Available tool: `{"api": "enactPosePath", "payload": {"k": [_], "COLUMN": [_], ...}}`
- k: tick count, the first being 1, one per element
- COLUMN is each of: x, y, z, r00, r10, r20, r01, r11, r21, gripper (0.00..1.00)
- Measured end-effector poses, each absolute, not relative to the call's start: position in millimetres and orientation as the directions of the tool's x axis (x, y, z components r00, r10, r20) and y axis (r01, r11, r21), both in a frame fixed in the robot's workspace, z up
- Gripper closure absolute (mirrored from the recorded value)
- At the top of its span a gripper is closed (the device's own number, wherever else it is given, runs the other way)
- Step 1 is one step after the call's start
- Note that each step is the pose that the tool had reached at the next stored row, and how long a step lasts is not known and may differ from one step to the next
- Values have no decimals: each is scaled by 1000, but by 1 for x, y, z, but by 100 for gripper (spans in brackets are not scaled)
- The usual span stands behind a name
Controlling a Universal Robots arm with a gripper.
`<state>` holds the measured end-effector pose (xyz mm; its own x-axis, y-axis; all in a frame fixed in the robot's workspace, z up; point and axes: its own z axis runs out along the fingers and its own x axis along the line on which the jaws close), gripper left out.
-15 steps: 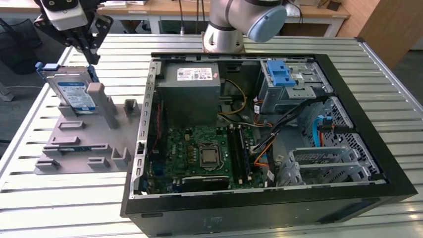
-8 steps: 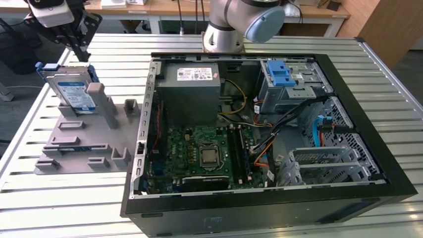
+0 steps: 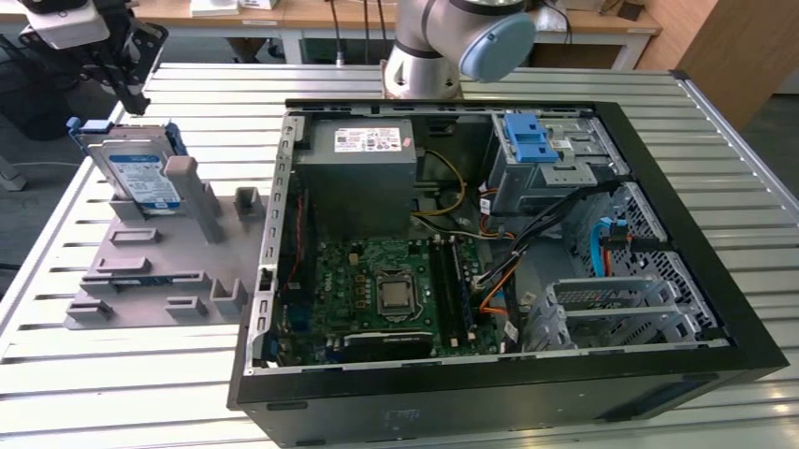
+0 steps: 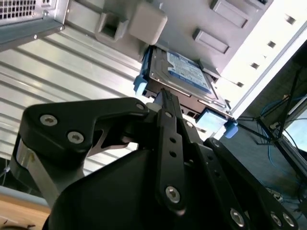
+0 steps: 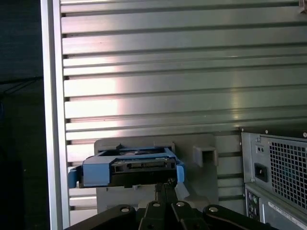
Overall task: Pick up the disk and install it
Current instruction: 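Reach for the disk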
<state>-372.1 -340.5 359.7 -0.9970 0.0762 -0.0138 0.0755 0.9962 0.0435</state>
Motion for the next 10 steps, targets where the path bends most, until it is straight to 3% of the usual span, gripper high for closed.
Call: {"api": "enactPosePath", "payload": {"k": [10], "x": [-382], "y": [-337], "z": [360], "r00": [-997], "r10": [76], "r20": [-14], "r01": [75], "r11": [996], "r21": [44], "gripper": [89]}}
